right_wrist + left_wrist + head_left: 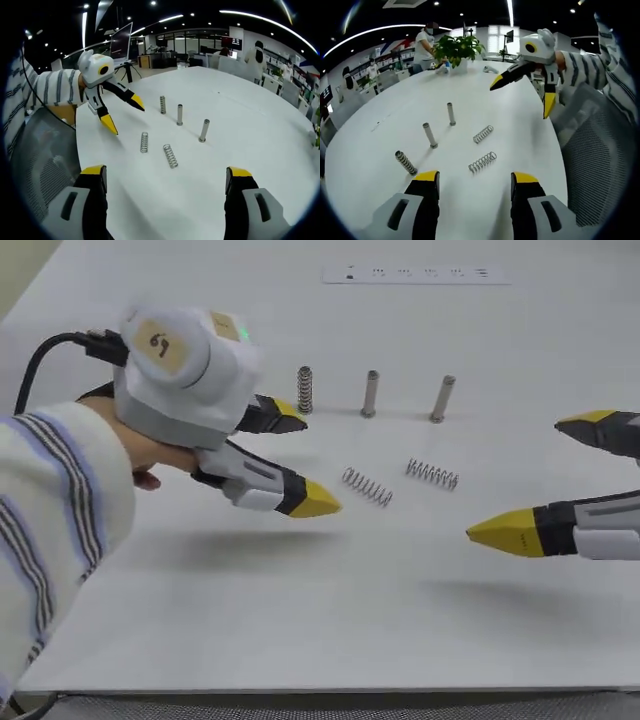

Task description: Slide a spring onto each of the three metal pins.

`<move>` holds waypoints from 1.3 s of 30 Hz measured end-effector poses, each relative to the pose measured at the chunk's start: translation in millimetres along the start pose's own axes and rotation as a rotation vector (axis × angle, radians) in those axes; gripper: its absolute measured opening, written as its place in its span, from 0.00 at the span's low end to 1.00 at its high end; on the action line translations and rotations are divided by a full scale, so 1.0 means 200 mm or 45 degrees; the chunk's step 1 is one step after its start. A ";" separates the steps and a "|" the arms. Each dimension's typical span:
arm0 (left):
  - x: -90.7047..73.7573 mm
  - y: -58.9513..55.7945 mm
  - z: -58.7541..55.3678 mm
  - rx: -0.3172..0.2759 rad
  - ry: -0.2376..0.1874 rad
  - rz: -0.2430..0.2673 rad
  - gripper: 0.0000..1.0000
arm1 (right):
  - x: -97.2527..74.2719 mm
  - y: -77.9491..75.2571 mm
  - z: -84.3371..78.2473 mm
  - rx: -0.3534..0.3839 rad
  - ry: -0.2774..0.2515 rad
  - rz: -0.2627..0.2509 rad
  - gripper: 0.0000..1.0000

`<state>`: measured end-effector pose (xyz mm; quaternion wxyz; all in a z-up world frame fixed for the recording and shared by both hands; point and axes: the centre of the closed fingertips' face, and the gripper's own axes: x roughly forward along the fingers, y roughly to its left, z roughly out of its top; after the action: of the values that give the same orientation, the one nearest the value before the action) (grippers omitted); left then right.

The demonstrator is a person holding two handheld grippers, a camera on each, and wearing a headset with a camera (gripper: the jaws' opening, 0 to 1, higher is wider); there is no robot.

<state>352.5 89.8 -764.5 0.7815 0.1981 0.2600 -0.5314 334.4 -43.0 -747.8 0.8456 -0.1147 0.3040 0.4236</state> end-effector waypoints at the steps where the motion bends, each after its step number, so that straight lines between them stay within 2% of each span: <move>1: 0.01 0.00 0.01 0.010 0.005 -0.014 0.48 | 0.00 0.00 0.00 0.002 -0.001 0.001 0.97; 3: 0.03 0.00 0.01 0.035 0.016 -0.030 0.43 | 0.00 0.01 0.00 0.004 -0.001 0.004 0.97; 6: 0.06 -0.02 -0.02 0.102 0.076 -0.073 0.43 | 0.00 0.02 -0.01 0.009 0.008 0.007 0.98; 8: 0.08 -0.04 -0.02 0.119 0.094 -0.098 0.38 | 0.00 0.03 -0.02 0.010 0.028 0.021 0.97; 10: 0.10 -0.05 -0.02 0.138 0.105 -0.115 0.34 | 0.00 0.04 -0.03 0.007 0.035 0.020 0.97; 17: 0.16 -0.08 -0.01 0.220 0.146 -0.170 0.31 | 0.00 0.04 -0.03 0.012 0.030 0.016 0.97; 18: 0.17 -0.08 -0.02 0.222 0.174 -0.179 0.29 | 0.00 0.04 -0.03 0.014 0.029 0.016 0.96; 20: 0.18 -0.08 -0.03 0.237 0.191 -0.192 0.25 | 0.00 0.04 -0.03 0.015 0.027 0.019 0.96; 26: 0.20 -0.08 -0.02 0.242 0.194 -0.204 0.21 | 0.00 0.06 -0.03 0.006 0.027 0.031 0.96; 28: 0.19 -0.08 -0.05 0.233 0.226 -0.226 0.19 | 0.00 0.07 -0.02 0.010 0.022 0.042 0.96; 29: 0.19 -0.08 -0.06 0.231 0.237 -0.228 0.14 | 0.00 0.07 -0.02 0.009 0.022 0.043 0.95; 33: 0.18 -0.07 -0.09 0.230 0.265 -0.223 0.15 | 0.00 0.08 -0.03 0.008 0.023 0.046 0.94; 39: 0.19 -0.10 -0.12 0.244 0.294 -0.242 0.06 | 0.00 0.09 -0.02 0.008 0.019 0.047 0.93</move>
<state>340.7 70.0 -806.8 0.6702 0.3060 0.3138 -0.5989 317.7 -34.3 -750.0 0.8356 -0.1097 0.3138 0.4374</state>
